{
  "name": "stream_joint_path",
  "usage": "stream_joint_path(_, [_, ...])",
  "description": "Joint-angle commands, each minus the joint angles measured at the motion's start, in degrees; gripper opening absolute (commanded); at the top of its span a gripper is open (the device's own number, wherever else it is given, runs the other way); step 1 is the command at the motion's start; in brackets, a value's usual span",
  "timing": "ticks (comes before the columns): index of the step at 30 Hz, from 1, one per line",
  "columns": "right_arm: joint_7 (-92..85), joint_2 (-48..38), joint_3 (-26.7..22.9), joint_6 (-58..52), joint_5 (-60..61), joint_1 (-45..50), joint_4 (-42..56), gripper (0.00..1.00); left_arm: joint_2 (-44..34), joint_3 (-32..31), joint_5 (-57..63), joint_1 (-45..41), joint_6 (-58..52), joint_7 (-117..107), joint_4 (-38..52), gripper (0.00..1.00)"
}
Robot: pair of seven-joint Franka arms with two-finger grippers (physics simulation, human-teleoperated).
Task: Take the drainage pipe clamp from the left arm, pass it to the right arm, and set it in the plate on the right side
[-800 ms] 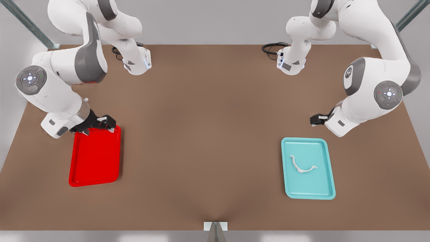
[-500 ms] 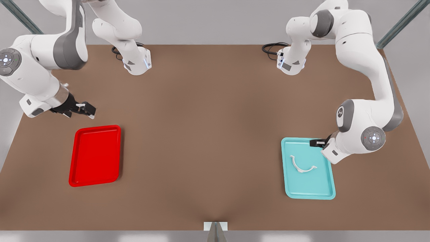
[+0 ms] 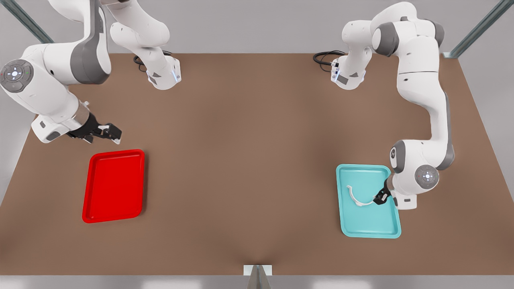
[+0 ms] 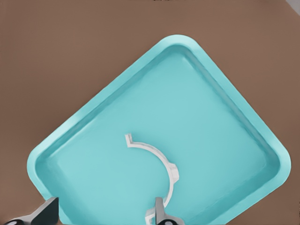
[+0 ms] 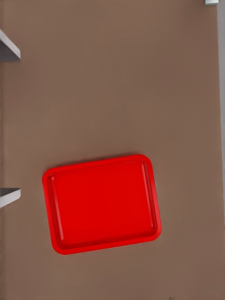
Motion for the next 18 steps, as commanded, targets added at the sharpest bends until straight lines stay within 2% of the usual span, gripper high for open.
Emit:
stream_joint_path(1, [0.4, 0.0, 0.0, 0.0, 0.0, 0.2, 0.0, 1.0, 0.1, 0.0, 0.0, 0.1, 8.4, -64.1, -1.6, 1.0])
stream_joint_path(7, [-0.4, 0.0, 0.0, 0.0, 0.1, -0.2, -0.2, 1.0, 2.7, 0.1, -0.1, 0.0, 12.8, -72.1, -3.4, 1.0])
stream_joint_path(18, [-0.4, 0.1, 0.0, 0.0, 0.1, -0.2, -0.1, 1.0, 7.9, 0.1, -0.1, 0.2, 18.4, -72.2, -3.3, 0.98])
